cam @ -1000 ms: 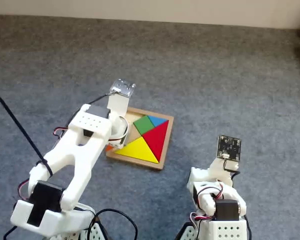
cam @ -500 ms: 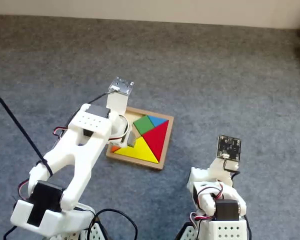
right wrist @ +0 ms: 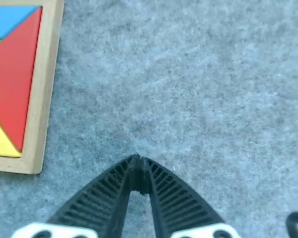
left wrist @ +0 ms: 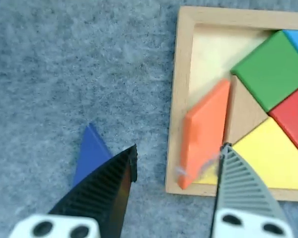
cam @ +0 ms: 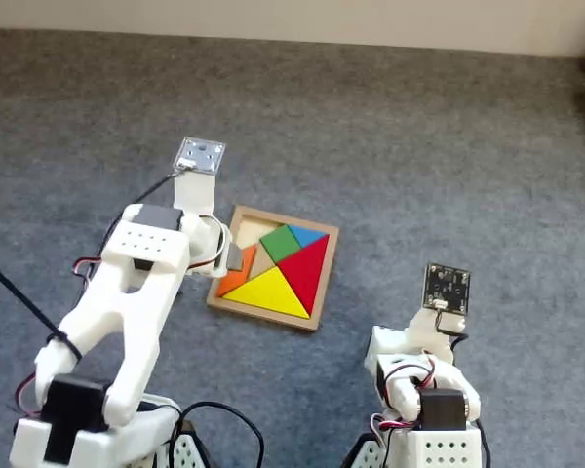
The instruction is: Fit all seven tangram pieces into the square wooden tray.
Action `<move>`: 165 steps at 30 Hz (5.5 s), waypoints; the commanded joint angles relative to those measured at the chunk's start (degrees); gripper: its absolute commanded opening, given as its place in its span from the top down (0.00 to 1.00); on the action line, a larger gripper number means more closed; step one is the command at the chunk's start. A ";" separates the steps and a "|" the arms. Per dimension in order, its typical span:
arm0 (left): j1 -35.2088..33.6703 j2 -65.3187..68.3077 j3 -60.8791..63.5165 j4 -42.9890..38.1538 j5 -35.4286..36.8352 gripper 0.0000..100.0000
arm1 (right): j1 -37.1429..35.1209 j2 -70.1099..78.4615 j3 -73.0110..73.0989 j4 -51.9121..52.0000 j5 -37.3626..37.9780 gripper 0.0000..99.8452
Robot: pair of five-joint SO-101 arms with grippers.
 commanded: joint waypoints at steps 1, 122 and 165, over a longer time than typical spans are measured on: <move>-1.27 5.67 -0.48 -3.78 -1.93 0.74 | -0.75 -0.92 8.40 0.13 -0.53 0.99; -17.01 15.69 -6.64 4.31 -14.42 0.89 | 0.84 -1.10 8.40 0.31 -0.53 0.99; 16.75 30.37 -44.97 20.75 -13.98 1.00 | -1.98 -1.10 8.40 0.31 -0.53 0.99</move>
